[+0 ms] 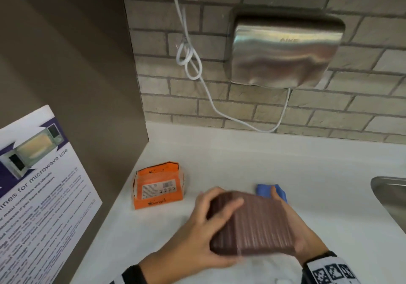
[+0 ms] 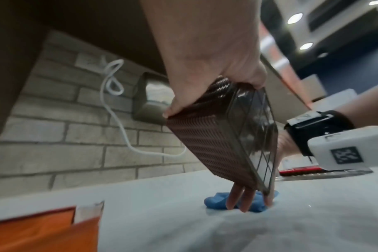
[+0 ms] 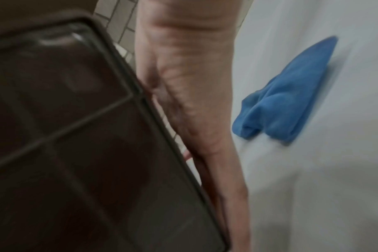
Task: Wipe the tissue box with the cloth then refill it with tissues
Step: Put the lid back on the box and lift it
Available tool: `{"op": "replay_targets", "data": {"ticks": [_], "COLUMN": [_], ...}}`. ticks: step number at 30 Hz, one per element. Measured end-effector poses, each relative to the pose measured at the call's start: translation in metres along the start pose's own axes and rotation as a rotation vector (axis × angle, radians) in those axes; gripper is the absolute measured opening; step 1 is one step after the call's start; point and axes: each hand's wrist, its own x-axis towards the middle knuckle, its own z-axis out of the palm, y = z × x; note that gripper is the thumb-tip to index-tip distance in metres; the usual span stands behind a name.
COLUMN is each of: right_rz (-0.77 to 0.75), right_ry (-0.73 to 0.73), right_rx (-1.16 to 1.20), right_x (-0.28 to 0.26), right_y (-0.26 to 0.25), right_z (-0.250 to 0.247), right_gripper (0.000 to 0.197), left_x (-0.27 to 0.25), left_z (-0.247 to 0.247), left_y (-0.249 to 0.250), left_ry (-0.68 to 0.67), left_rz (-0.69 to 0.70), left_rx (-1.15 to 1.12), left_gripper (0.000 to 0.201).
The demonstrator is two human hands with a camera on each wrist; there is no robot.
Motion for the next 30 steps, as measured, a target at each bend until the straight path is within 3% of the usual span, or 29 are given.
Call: {"op": "replay_targets", "data": {"ticks": [2, 4, 5, 7, 9, 11, 13, 16, 18, 28, 30], "right_rz": [0.099, 0.177, 0.171, 0.128, 0.005, -0.154, -0.278, -0.305, -0.271, -0.154, -0.156], "right_ry": [-0.042, -0.207, -0.224, -0.174, -0.109, -0.106, -0.074, -0.063, -0.042, -0.001, 0.007], "right_rx": [-0.022, -0.076, -0.046, 0.014, 0.005, -0.044, -0.111, -0.197, -0.194, -0.150, -0.158], "right_x": [-0.010, -0.028, -0.030, -0.026, -0.027, -0.027, -0.022, 0.013, 0.034, 0.065, 0.067], "right_y": [0.005, 0.009, 0.010, 0.008, 0.004, -0.003, -0.009, -0.002, 0.005, 0.020, 0.020], "right_z": [-0.006, -0.006, -0.011, -0.016, -0.006, 0.011, 0.035, 0.047, 0.046, 0.046, 0.044], "right_gripper": [0.055, 0.065, 0.068, 0.073, 0.055, 0.029, 0.025, 0.048, 0.063, 0.032, 0.034], "left_x": [-0.005, -0.009, -0.010, -0.011, -0.008, 0.002, 0.015, 0.027, 0.029, 0.027, 0.028], "left_z": [0.003, 0.009, 0.011, 0.014, 0.013, 0.006, -0.003, -0.006, -0.003, 0.020, 0.021], "left_y": [0.001, -0.003, -0.004, -0.010, -0.013, -0.018, -0.029, -0.059, -0.077, -0.109, -0.110], "left_ry": [-0.075, -0.095, -0.075, -0.063, -0.139, -0.101, -0.011, 0.077, 0.083, 0.147, 0.158], "left_rz": [0.210, 0.316, 0.259, -0.003, -0.221, -0.326, -0.347, -0.395, -0.429, -0.469, -0.471], "left_rx": [0.195, 0.309, 0.299, 0.147, -0.024, -0.318, -0.540, -0.488, -0.451, -0.405, -0.392], "left_gripper": [0.083, 0.080, 0.082, 0.102, 0.128, 0.129, 0.100, 0.074, 0.069, 0.072, 0.072]}}
